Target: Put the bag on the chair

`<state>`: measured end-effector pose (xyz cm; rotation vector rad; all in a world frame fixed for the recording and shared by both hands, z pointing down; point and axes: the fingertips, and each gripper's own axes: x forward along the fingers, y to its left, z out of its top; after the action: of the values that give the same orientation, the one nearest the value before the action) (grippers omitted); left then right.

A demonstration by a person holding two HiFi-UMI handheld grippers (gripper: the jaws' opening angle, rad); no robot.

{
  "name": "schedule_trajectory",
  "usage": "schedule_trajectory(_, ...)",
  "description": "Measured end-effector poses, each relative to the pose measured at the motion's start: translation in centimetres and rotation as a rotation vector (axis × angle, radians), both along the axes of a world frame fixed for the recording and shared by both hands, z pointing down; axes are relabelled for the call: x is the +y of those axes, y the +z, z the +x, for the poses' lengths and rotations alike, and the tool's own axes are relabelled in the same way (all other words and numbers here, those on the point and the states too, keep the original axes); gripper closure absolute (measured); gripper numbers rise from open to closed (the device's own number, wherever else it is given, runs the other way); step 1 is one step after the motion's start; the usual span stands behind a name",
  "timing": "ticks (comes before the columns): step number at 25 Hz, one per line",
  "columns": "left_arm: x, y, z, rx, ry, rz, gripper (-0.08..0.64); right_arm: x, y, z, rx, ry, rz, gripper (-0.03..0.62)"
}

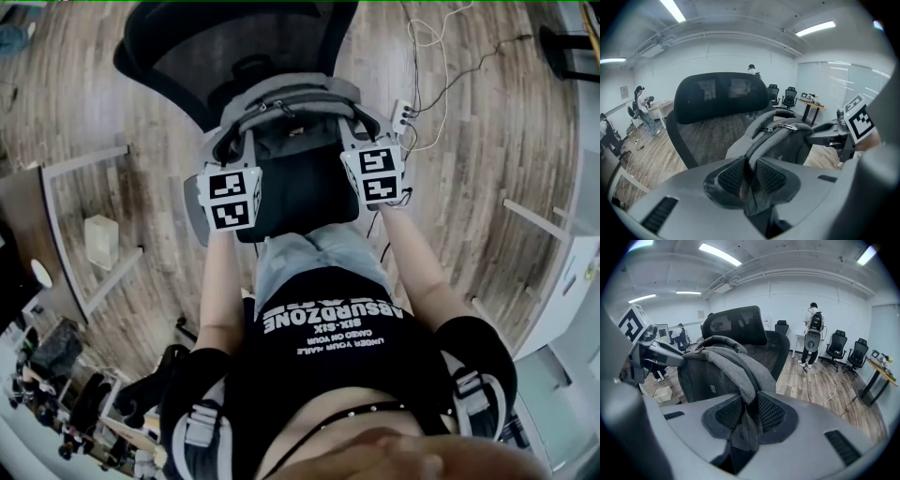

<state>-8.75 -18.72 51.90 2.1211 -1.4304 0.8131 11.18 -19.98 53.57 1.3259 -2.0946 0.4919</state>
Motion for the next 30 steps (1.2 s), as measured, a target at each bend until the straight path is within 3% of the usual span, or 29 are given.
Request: schedule_trajectory(30,0.1,3.4,0.0,-0.016,-0.010,-0.063,0.471,-0.3,3.8,-0.1,0.052,-0.021,-0.077,0.500)
